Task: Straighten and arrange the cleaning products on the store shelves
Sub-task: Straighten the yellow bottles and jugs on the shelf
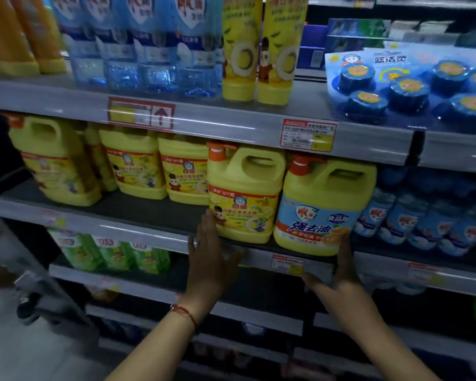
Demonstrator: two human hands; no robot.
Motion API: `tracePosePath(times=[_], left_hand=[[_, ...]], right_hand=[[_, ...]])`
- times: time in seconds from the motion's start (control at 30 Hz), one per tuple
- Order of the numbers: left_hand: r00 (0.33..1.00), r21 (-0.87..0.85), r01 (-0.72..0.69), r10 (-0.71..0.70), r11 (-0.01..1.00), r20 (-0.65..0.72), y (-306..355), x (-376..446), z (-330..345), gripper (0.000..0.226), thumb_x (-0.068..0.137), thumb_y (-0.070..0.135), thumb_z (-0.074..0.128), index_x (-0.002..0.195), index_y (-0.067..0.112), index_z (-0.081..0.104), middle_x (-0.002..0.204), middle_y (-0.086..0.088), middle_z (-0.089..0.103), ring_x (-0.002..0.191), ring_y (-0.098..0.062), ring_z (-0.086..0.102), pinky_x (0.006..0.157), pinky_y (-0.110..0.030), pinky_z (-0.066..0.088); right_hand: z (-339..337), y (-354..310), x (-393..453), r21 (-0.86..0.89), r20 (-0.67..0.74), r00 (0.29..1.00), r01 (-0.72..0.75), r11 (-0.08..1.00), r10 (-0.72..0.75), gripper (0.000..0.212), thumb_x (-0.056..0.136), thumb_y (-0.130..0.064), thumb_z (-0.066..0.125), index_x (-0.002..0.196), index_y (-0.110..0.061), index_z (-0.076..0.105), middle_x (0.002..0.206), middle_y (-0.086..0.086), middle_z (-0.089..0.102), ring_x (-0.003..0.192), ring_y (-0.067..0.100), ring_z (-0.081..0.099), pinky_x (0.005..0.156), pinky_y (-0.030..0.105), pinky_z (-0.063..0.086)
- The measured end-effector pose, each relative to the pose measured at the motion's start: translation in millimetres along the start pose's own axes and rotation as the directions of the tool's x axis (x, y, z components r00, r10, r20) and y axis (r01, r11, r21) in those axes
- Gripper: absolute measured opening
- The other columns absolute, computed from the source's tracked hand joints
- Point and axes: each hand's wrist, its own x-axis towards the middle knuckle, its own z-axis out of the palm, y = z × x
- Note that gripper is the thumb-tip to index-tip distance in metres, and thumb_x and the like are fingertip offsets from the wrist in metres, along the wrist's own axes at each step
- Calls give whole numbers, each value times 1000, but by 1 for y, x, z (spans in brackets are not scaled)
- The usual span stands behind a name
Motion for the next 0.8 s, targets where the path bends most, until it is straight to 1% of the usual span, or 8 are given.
tracePosePath(times=[0.13,0.2,0.23,0.3,0.33,0.53,0.7,0.8], left_hand=[[1000,-131,-9,10,991,9,-7,21,-2,105,90,49,72,163,29,-2,166,5,29,150,-22,31,125,-51,20],[1000,-192,7,-12,981,-24,-4,27,-2,98,88,52,73,162,32,12,153,6,49,136,-21,49,111,-48,44],[999,-226,13,-23,974,-41,-3,28,-1,96,87,49,75,161,30,17,145,8,57,129,-16,56,103,-40,51],[997,-237,8,-25,971,-68,0,29,0,92,86,43,78,160,28,24,136,12,63,121,-9,60,93,-26,50],[997,-232,4,-23,973,-79,0,29,0,92,86,44,78,160,28,25,135,12,64,120,-8,61,91,-26,51],[992,-211,-4,-23,977,-125,-4,29,6,89,82,57,74,155,25,32,141,4,60,126,-18,59,95,-45,55],[990,-198,28,-56,980,-133,1,28,3,87,80,59,75,150,24,36,140,1,58,126,-23,58,95,-50,54],[996,-154,57,-67,986,-61,5,27,-7,88,82,52,77,153,29,30,143,2,58,128,-24,57,100,-50,52]], right_hand=[[10,8,7,-46,-109,994,21,999,-26,113,83,-30,80,159,-36,-3,164,-16,17,146,1,24,111,7,22],[13,9,7,-3,-136,991,5,1000,-5,110,84,-30,79,160,-39,1,165,-15,19,148,5,26,117,17,24],[15,11,7,13,-145,989,-12,1000,13,109,84,-32,79,159,-42,1,165,-15,20,149,7,26,120,26,26],[17,11,7,10,-171,985,-27,1000,29,107,84,-34,79,157,-48,3,165,-16,22,149,8,26,122,36,29],[18,9,8,8,-176,984,-32,999,33,106,85,-34,79,157,-49,3,165,-16,22,149,8,26,122,38,29],[28,5,12,-109,-164,986,-40,993,22,105,88,-37,74,162,-26,0,166,-15,0,153,5,6,124,24,10],[27,5,22,-230,-74,997,-23,973,6,115,88,-48,71,160,-22,-14,167,-7,-18,147,0,-7,118,19,3],[22,7,26,-228,-29,1000,-9,974,3,117,86,-51,72,159,-24,-16,167,-7,-17,152,6,-4,118,21,4]])
